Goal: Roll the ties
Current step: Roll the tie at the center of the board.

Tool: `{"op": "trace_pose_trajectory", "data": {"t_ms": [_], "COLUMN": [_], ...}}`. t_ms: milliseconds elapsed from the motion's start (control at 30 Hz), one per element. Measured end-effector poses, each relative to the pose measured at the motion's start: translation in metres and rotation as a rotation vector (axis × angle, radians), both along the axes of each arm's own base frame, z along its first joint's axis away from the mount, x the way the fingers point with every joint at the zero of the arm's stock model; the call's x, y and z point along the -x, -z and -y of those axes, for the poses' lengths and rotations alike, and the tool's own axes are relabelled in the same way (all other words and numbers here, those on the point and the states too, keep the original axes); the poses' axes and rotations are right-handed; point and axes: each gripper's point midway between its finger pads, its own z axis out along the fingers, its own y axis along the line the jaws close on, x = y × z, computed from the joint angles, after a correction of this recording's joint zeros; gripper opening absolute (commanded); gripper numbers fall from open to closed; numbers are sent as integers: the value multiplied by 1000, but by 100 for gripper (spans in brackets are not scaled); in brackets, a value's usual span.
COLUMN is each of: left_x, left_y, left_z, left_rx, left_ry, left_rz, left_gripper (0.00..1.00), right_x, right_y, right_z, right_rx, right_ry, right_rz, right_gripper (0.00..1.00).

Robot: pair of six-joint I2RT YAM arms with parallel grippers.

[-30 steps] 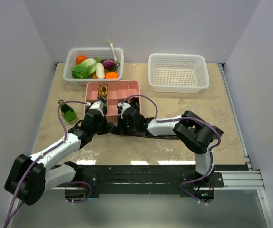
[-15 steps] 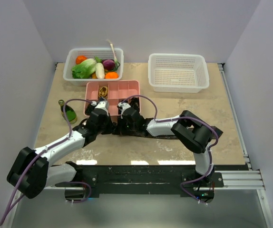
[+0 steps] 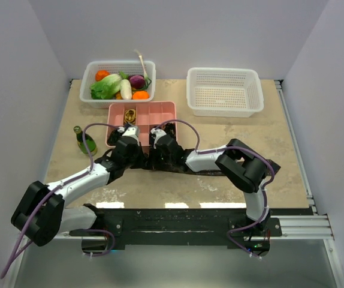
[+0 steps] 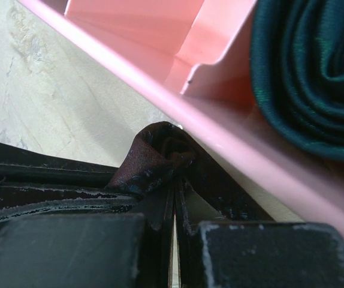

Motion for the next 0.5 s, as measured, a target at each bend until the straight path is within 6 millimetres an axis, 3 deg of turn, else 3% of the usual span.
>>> {"op": "trace_pose_trajectory", "data": {"t_ms": [500], "left_x": [2], "left_y": [6], "left_z": [-2], "left_rx": [-58], "left_ry": [-1], "left_rz": [-2], "left_gripper": [0], "right_x": [11], "right_y": [-3], "right_z": [3], "right_rx": [-70], "right_ry": [-14], "right_rz": [-46], "right_gripper": [0]}}
